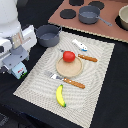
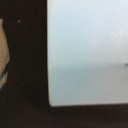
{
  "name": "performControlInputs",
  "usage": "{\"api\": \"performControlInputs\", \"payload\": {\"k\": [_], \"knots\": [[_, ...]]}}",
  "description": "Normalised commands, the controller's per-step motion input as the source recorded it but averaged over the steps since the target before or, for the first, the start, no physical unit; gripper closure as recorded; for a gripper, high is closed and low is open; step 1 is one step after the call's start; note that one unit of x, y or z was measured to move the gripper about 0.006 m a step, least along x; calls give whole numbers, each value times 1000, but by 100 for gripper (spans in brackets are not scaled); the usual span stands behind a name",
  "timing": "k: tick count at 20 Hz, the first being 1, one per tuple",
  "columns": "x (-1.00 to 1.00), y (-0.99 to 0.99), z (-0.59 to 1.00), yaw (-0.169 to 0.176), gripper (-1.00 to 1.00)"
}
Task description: Interact with the objects in diverse but meaningful ways.
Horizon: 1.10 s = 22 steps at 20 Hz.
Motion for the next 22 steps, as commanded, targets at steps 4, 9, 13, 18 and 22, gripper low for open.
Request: {"api": "performControlInputs", "payload": {"k": [4, 9, 13, 18, 22], "knots": [[61, -173, -116, 0, -100], [10, -210, -148, 0, 100], [0, -205, -176, 0, 100], [95, -200, 138, -7, 100], [130, -319, 1000, -92, 100]]}}
